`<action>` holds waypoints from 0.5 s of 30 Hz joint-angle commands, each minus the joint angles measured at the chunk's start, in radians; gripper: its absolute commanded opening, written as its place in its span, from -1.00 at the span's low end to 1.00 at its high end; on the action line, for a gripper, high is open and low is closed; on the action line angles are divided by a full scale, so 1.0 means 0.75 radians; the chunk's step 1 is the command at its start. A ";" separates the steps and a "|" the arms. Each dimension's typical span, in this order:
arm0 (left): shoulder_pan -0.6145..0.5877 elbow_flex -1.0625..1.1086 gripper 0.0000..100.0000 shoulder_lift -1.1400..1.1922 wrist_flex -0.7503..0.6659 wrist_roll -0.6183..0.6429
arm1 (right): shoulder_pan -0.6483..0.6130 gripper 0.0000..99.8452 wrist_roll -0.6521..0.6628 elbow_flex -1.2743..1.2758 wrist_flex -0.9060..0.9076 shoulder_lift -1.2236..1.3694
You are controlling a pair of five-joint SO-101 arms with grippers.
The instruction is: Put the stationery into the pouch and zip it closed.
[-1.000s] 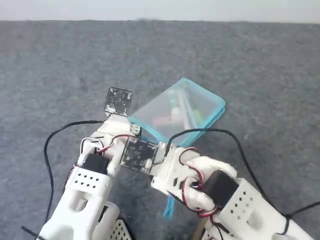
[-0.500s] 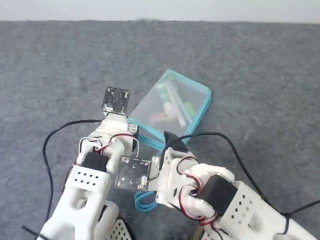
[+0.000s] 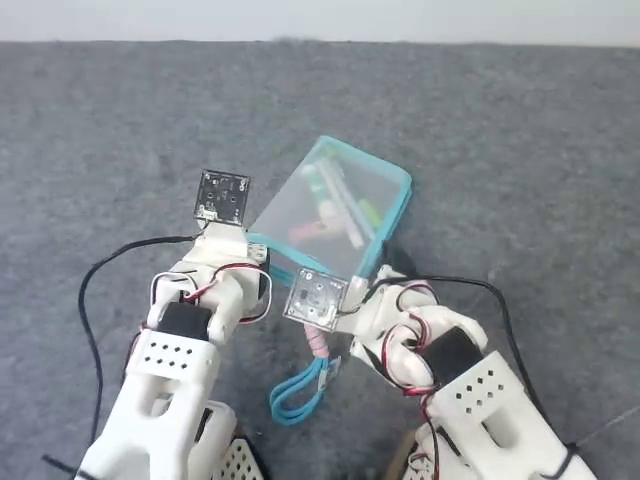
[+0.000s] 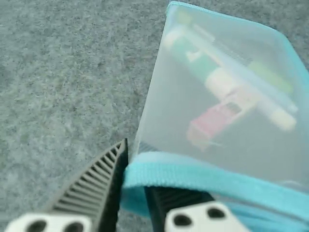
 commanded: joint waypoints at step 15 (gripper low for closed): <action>0.023 -0.081 -0.98 0.004 0.012 0.025 | 0.007 -0.24 -0.074 -0.119 -0.435 0.386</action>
